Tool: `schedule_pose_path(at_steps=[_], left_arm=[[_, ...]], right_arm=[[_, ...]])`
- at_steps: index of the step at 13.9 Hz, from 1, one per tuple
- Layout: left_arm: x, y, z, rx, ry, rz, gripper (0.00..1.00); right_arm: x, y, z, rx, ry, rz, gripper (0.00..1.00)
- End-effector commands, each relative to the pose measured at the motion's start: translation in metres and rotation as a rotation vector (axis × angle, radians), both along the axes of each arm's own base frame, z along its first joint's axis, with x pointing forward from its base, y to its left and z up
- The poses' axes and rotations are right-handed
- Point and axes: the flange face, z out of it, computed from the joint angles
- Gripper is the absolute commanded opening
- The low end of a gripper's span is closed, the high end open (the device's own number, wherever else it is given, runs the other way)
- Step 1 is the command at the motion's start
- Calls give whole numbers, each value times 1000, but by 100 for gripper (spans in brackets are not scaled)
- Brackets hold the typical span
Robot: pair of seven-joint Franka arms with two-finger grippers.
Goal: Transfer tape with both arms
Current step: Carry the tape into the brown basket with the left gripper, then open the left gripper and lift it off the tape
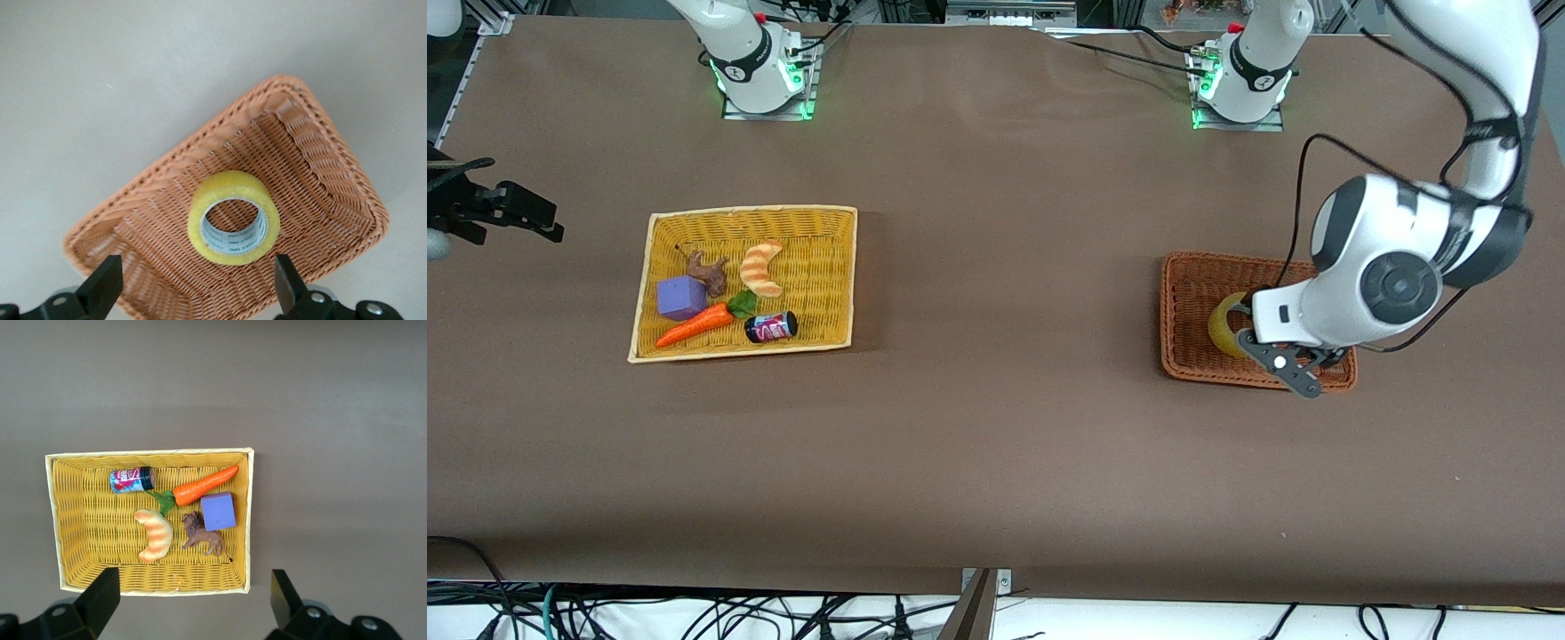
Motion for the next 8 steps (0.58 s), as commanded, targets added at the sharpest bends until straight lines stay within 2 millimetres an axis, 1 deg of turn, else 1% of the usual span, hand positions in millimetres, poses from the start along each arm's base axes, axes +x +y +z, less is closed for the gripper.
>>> schedule_pose_path(at_steps=[1,2,3,5,6,7,8], left_arm=[[0,2,64,9,-52,3,100],[2,-1,90,0,-58,8,100],[1,-6,108,-23,-42,19,100],[-3,-3,130,-24,-33,29,100],[-5,2,137,-34,-17,42,100],[-8,1,141,-53,-1,59,100],[-11,4,157,-53,-25,92,100]], right_arm=[[2,0,6,-3,-4,4,100],[2,0,6,-3,-4,5,100],[2,0,6,-3,-4,5,100],[2,0,6,-5,-4,4,100],[2,0,6,-5,-4,4,100],[2,0,6,-5,-4,5,100],[2,0,6,-5,-4,5,100]])
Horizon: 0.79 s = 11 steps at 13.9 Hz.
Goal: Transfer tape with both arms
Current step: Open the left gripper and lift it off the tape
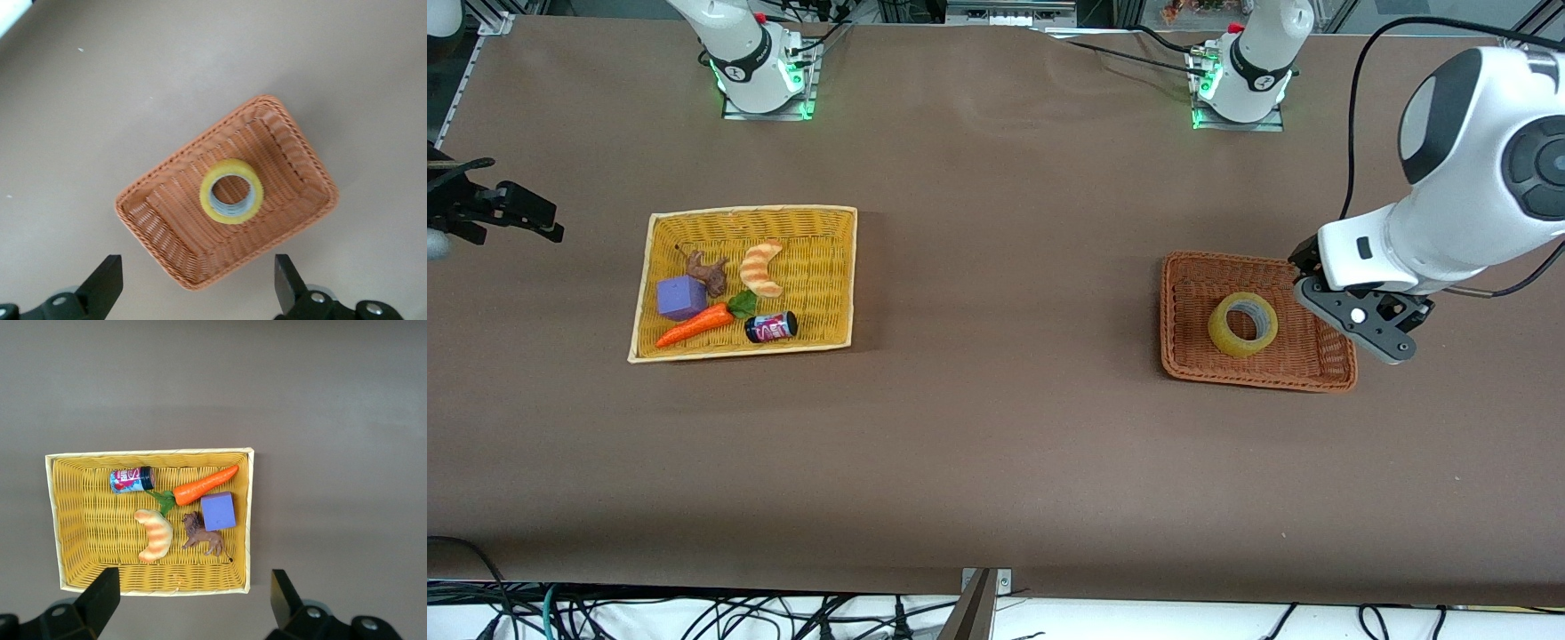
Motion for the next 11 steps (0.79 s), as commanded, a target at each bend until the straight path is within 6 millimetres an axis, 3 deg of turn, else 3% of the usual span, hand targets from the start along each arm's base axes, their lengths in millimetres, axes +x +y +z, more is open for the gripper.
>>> schedule_pose_path(at_steps=[1,4,5,6,8,11], left_arm=[[-8,2,30,-19,-23,114,100],[-25,17,38,33,-52,498,100],[-39,22,46,51,-68,625,100],[-48,38,45,62,-77,716,100],[-59,60,48,39,-147,760,100],[-60,66,53,27,-182,722,100]], right_arm=[[2,0,6,-5,-4,5,100],[2,0,6,-5,-4,5,100],[2,0,6,-5,-4,5,100],[2,0,6,-6,-4,5,100],[2,0,6,-6,-4,5,100],[2,0,6,-8,-4,6,100]])
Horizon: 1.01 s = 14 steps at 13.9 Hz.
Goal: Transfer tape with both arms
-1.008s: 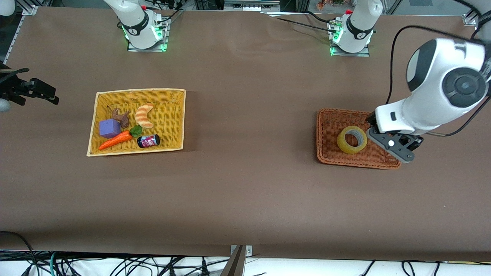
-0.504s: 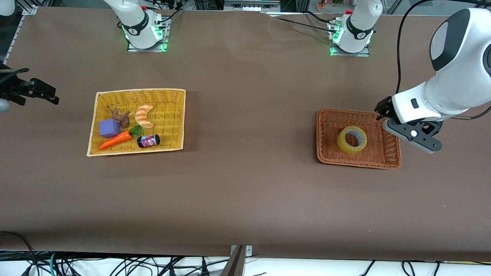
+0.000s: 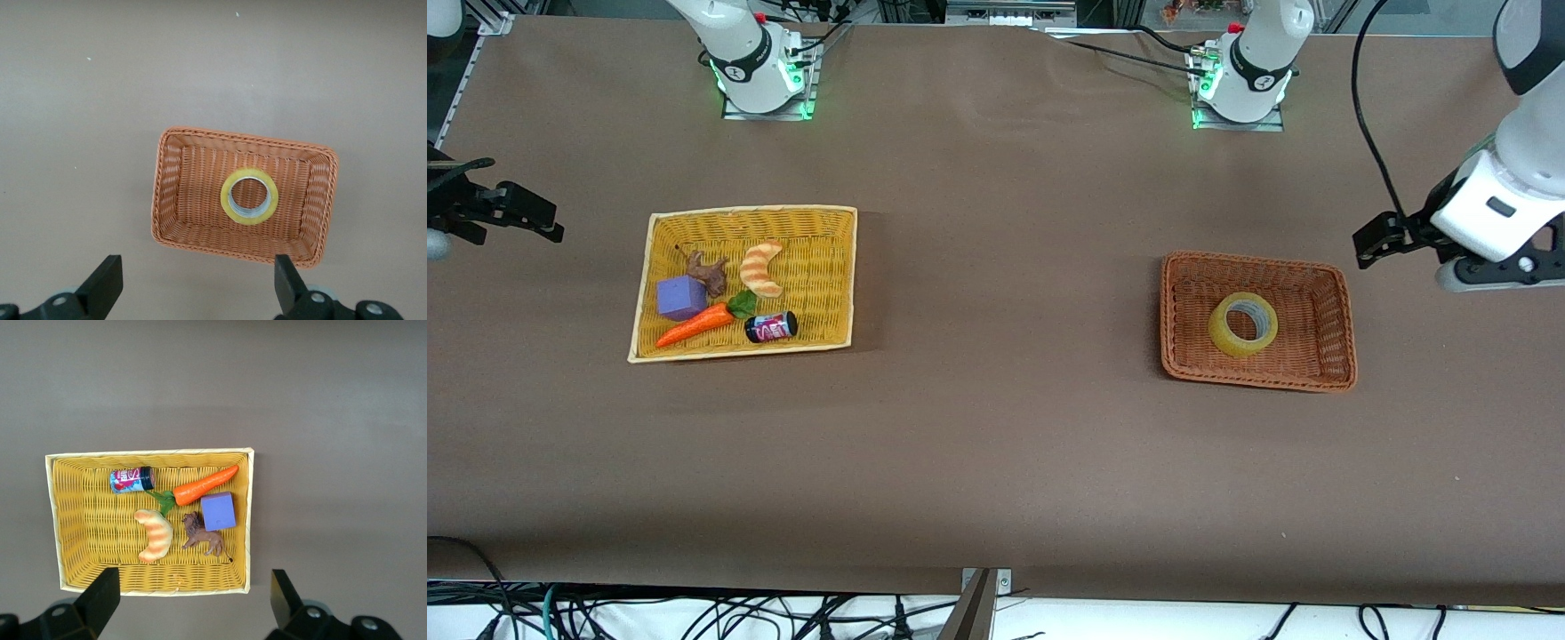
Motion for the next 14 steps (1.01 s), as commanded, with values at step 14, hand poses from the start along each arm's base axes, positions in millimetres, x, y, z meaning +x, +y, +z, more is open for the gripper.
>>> schedule_pose_path(at_steps=[14], left_arm=[[-9,9,5,-23,-32,-85,100]], right_arm=[[2,0,6,-8,-4,5,100]])
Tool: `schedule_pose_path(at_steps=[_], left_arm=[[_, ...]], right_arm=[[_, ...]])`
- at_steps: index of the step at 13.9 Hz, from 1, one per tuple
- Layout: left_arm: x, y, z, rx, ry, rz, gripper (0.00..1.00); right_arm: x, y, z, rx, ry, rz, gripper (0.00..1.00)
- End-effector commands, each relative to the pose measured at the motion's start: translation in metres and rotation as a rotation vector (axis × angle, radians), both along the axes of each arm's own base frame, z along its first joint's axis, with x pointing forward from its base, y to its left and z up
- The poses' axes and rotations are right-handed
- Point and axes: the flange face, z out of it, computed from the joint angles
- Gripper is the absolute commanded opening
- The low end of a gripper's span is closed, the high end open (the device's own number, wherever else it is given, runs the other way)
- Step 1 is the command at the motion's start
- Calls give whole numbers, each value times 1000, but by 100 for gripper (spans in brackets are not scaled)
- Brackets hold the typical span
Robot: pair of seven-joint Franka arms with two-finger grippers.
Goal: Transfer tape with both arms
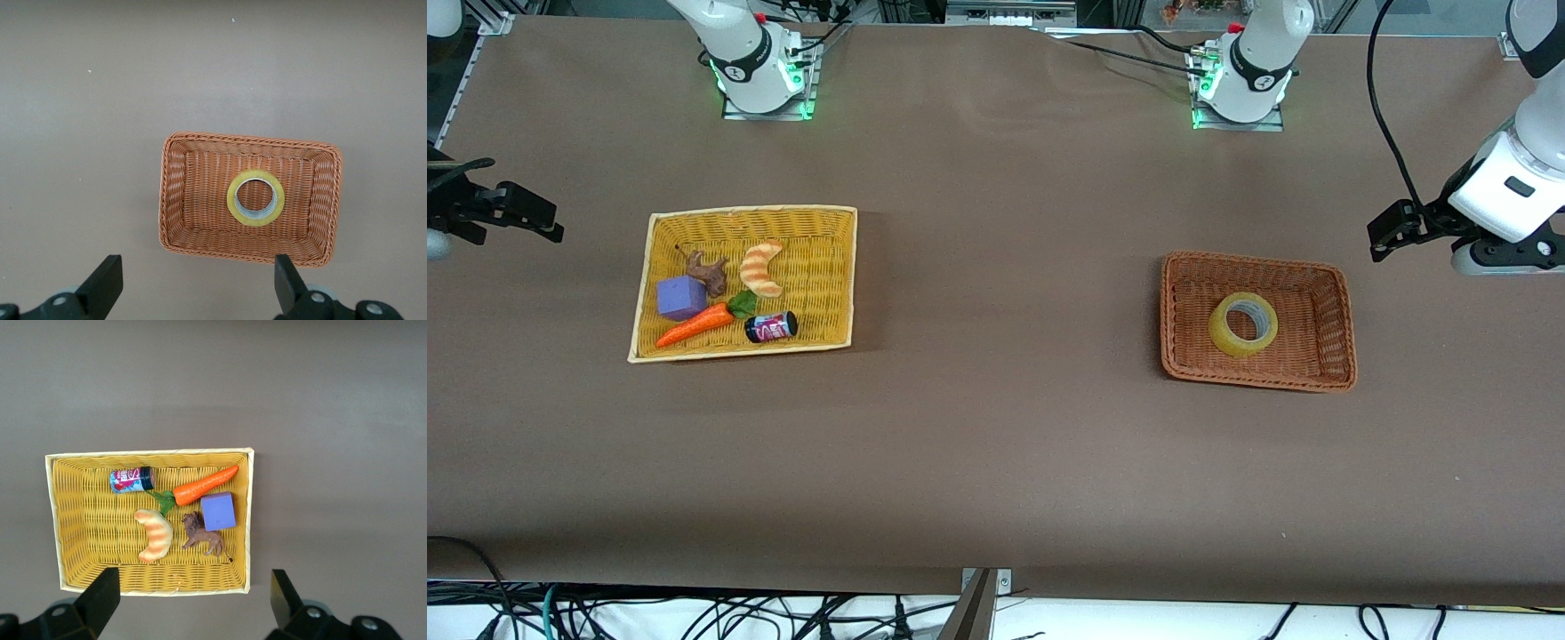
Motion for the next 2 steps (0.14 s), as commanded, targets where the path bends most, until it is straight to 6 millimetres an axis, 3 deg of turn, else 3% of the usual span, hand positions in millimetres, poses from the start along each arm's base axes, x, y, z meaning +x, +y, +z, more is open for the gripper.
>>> schedule_pose_path(at_steps=[1,2], left_arm=[[-2,2,4,-20,-12,-22,100],[-2,2,4,-20,-11,-22,100]], right_arm=[[2,0,6,-6,-4,5,100],[2,0,6,-6,-4,5,100]])
